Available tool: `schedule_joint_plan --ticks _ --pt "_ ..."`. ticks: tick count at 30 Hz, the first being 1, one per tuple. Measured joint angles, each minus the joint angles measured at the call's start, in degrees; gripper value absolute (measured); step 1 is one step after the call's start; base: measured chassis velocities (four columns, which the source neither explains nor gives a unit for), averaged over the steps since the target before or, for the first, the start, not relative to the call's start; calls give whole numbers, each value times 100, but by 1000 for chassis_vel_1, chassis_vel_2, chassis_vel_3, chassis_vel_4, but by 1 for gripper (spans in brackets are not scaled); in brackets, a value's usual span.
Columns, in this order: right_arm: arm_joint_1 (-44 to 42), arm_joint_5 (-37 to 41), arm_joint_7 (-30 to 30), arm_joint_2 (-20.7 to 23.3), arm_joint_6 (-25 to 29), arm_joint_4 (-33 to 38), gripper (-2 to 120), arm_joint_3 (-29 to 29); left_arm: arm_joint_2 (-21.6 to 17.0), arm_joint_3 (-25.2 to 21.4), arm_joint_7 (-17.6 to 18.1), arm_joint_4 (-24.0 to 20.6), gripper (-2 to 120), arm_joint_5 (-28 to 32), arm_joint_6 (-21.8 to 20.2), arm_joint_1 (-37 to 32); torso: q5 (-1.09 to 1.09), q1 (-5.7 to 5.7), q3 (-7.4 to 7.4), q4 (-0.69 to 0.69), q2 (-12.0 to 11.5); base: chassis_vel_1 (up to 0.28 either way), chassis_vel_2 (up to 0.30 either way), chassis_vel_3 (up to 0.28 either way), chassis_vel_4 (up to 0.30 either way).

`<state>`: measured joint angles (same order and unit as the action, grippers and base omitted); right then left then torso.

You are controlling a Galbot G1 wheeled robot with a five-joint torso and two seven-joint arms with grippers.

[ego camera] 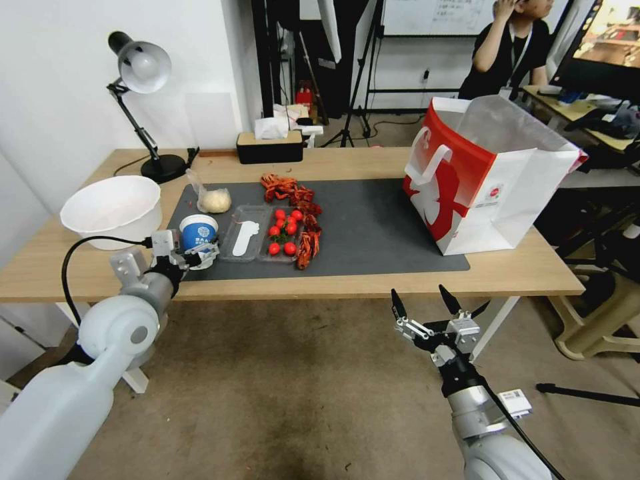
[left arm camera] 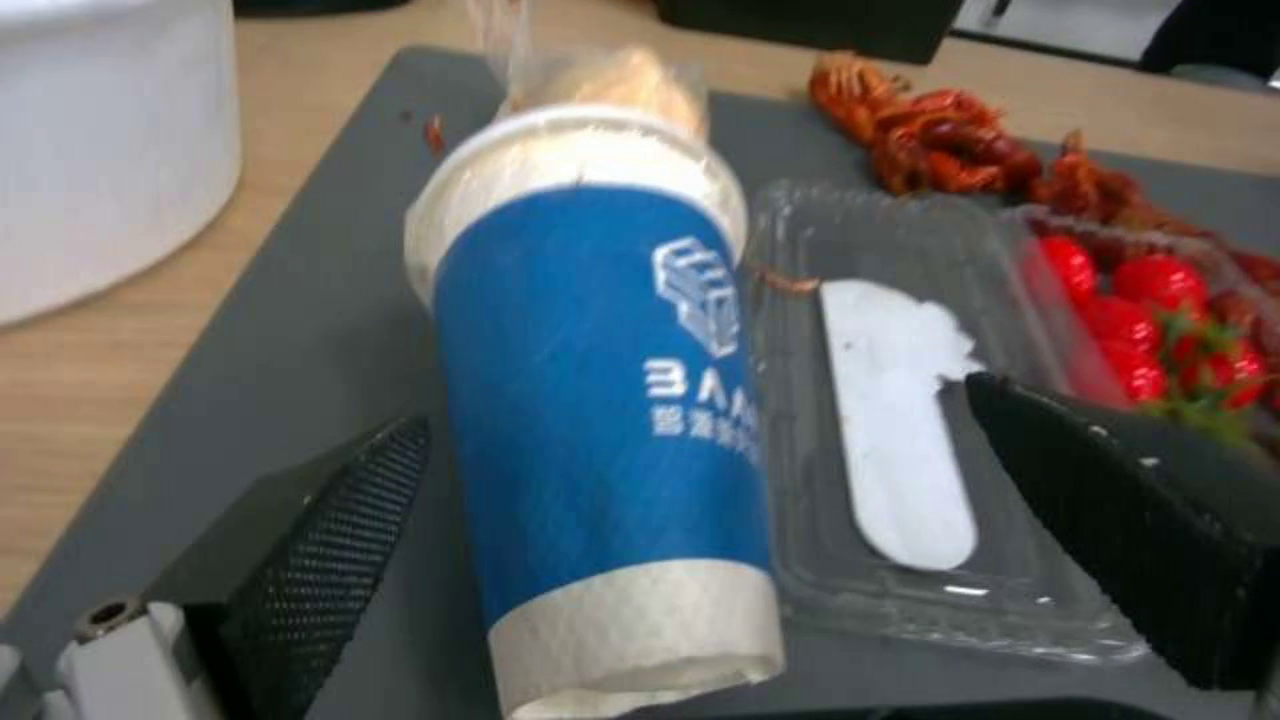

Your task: Pick up the trash from the table and place it into the takeout bag.

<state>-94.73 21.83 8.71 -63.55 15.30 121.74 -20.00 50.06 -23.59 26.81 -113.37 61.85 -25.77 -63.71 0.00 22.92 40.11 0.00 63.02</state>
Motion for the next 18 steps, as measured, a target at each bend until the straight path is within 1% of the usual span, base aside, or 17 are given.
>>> schedule_joint_plan --ticks 8,18 --pt "-7 -30 -3 -16 64 -85 100 -18 123 137 154 343 100 -2 8 212 0 0 0 0 0 0 0 0 0" --pt "-23 -65 -4 -36 81 -100 100 -24 148 236 201 504 100 -31 32 359 0 0 0 0 0 0 0 0 0"
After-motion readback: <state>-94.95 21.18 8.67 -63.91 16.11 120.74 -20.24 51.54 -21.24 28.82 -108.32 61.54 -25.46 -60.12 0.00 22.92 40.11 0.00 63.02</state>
